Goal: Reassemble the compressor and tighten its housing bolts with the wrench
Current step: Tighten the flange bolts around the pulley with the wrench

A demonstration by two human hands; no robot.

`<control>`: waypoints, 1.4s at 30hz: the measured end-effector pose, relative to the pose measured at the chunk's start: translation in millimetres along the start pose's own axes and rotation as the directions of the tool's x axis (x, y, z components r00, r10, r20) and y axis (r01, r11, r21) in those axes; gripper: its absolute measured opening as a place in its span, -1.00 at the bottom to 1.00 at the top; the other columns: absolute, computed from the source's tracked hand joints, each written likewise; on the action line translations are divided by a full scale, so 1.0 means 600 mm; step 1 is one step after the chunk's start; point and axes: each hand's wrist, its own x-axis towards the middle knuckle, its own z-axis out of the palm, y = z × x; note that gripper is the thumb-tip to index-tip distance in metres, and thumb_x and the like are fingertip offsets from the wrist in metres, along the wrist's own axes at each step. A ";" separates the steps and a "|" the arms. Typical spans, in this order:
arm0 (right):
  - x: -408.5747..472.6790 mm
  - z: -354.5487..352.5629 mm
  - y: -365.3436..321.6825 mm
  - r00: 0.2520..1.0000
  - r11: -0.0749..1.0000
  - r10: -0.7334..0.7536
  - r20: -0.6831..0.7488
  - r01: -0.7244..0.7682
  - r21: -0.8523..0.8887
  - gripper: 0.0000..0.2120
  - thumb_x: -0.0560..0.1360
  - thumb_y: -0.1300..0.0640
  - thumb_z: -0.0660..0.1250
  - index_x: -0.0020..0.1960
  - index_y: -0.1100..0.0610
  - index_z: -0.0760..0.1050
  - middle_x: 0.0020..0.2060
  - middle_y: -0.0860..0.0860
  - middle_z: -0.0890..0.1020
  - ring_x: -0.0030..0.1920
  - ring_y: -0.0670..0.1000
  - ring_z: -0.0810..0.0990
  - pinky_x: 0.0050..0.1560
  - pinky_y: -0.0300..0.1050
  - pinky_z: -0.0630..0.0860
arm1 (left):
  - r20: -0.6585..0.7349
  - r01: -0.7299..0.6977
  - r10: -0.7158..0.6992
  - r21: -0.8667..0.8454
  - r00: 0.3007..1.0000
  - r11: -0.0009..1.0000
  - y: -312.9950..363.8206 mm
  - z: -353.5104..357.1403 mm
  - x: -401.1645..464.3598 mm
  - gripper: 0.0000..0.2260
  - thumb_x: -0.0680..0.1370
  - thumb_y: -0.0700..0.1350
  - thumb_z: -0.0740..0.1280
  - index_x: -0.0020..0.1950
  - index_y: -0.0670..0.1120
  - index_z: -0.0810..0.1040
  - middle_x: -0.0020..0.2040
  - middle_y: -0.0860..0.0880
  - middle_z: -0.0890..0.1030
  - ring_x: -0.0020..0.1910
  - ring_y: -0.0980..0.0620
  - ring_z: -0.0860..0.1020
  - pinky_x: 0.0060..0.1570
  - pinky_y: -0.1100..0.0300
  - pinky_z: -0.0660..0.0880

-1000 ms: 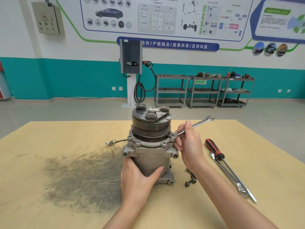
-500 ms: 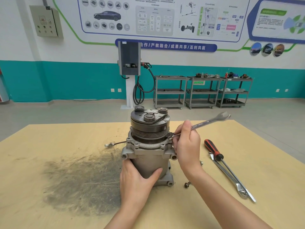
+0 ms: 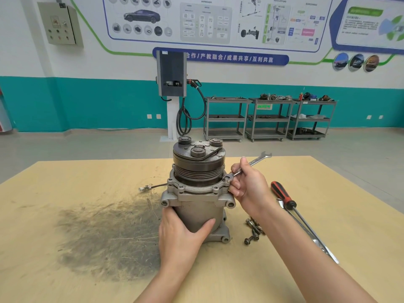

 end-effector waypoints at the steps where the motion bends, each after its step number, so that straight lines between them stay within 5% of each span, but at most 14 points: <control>1: 0.000 -0.001 0.000 1.000 1.000 -0.015 0.003 0.015 -0.018 -0.59 0.68 -0.09 0.04 -0.21 0.14 0.38 -0.60 -0.02 0.30 -0.61 -0.08 0.26 -0.60 -0.28 0.23 | 0.000 0.000 0.000 0.000 1.000 1.000 0.000 0.000 0.000 -0.14 0.24 0.21 0.57 0.40 -0.06 0.28 0.31 -0.01 0.47 0.33 -0.11 0.43 0.28 -0.08 0.41; 5: -0.003 0.001 0.016 0.971 0.960 -0.233 -0.053 0.221 -0.174 -0.55 0.69 -0.08 0.01 -0.24 0.14 0.40 -0.62 -0.02 0.31 -0.61 -0.06 0.28 -0.58 -0.24 0.27 | 0.005 0.004 -0.004 -0.001 1.000 1.000 -0.001 0.000 0.000 -0.14 0.23 0.23 0.55 0.38 -0.06 0.28 0.30 -0.01 0.47 0.33 -0.11 0.43 0.27 -0.08 0.42; 8: -0.012 0.009 0.039 0.866 0.849 -0.488 -0.109 0.442 -0.290 -0.55 0.67 -0.10 0.03 -0.27 0.12 0.39 -0.61 -0.07 0.34 -0.59 -0.08 0.30 -0.57 -0.22 0.25 | 0.002 0.009 -0.009 0.003 1.000 1.000 -0.001 0.001 -0.001 -0.13 0.21 0.25 0.54 0.38 -0.07 0.29 0.30 -0.01 0.47 0.32 -0.11 0.44 0.26 -0.07 0.42; 13: -0.026 0.012 0.042 0.635 0.485 -0.772 0.028 0.617 -0.620 -0.63 0.60 -0.18 0.02 -0.23 0.01 0.37 -0.58 -0.11 0.40 -0.56 -0.12 0.34 -0.50 -0.17 0.28 | -0.006 0.004 -0.004 0.016 1.000 1.000 -0.003 0.003 0.001 -0.14 0.23 0.24 0.56 0.38 -0.06 0.29 0.28 -0.01 0.48 0.31 -0.12 0.44 0.24 -0.03 0.42; 16: -0.028 0.017 0.027 0.619 0.356 -0.777 0.113 0.580 -0.733 -0.56 0.60 -0.17 -0.02 -0.22 0.10 0.41 -0.59 -0.14 0.34 -0.53 -0.05 0.39 -0.47 0.06 0.39 | -0.009 0.007 -0.007 0.013 1.000 1.000 -0.004 0.003 0.001 -0.15 0.22 0.23 0.56 0.36 -0.07 0.30 0.27 -0.02 0.48 0.30 -0.13 0.45 0.23 -0.04 0.43; 18: -0.032 0.025 0.019 0.652 0.441 -0.750 0.110 0.617 -0.652 -0.52 0.60 -0.18 -0.02 -0.24 0.12 0.41 -0.57 -0.12 0.36 -0.52 -0.05 0.38 -0.45 0.08 0.37 | -0.013 0.005 -0.005 0.013 1.000 1.000 -0.005 0.003 0.001 -0.16 0.22 0.22 0.58 0.35 -0.08 0.31 0.26 -0.03 0.49 0.30 -0.14 0.45 0.23 -0.05 0.43; 21: -0.031 0.026 0.005 0.745 0.664 -0.666 0.022 0.606 -0.437 -0.49 0.65 -0.17 -0.01 -0.25 0.14 0.43 -0.56 -0.06 0.41 -0.52 -0.09 0.37 -0.50 -0.17 0.33 | -0.007 0.004 -0.004 0.009 1.000 1.000 -0.004 0.002 0.001 -0.16 0.22 0.23 0.56 0.35 -0.08 0.30 0.26 -0.01 0.48 0.30 -0.12 0.45 0.24 -0.04 0.43; 27: -0.006 0.003 -0.006 0.957 0.915 -0.281 -0.069 0.245 -0.320 -0.52 0.67 -0.15 -0.01 -0.21 0.13 0.44 -0.57 -0.04 0.43 -0.53 -0.11 0.39 -0.49 -0.29 0.34 | -0.001 0.001 -0.001 -0.002 1.000 1.000 -0.003 0.001 0.000 -0.15 0.22 0.24 0.54 0.36 -0.06 0.29 0.25 0.02 0.46 0.30 -0.11 0.44 0.25 -0.04 0.42; 34: -0.005 -0.003 -0.008 0.999 0.991 0.039 0.003 -0.038 -0.126 -0.58 0.66 -0.15 0.04 -0.17 0.11 0.43 -0.54 -0.03 0.40 -0.55 -0.09 0.32 -0.50 -0.26 0.22 | -0.005 -0.006 0.006 -0.005 1.000 1.000 -0.002 0.001 -0.001 -0.15 0.23 0.21 0.56 0.38 -0.07 0.30 0.29 -0.01 0.47 0.31 -0.11 0.44 0.27 -0.06 0.41; 42: -0.004 -0.004 -0.008 0.999 0.996 0.035 0.031 -0.032 -0.084 -0.59 0.67 -0.11 0.04 -0.20 0.11 0.42 -0.56 -0.02 0.35 -0.56 -0.08 0.27 -0.54 -0.28 0.21 | -0.005 -0.011 0.011 -0.012 1.000 1.000 -0.003 0.001 -0.001 -0.17 0.25 0.17 0.59 0.38 -0.06 0.30 0.30 -0.02 0.48 0.32 -0.10 0.44 0.27 -0.03 0.41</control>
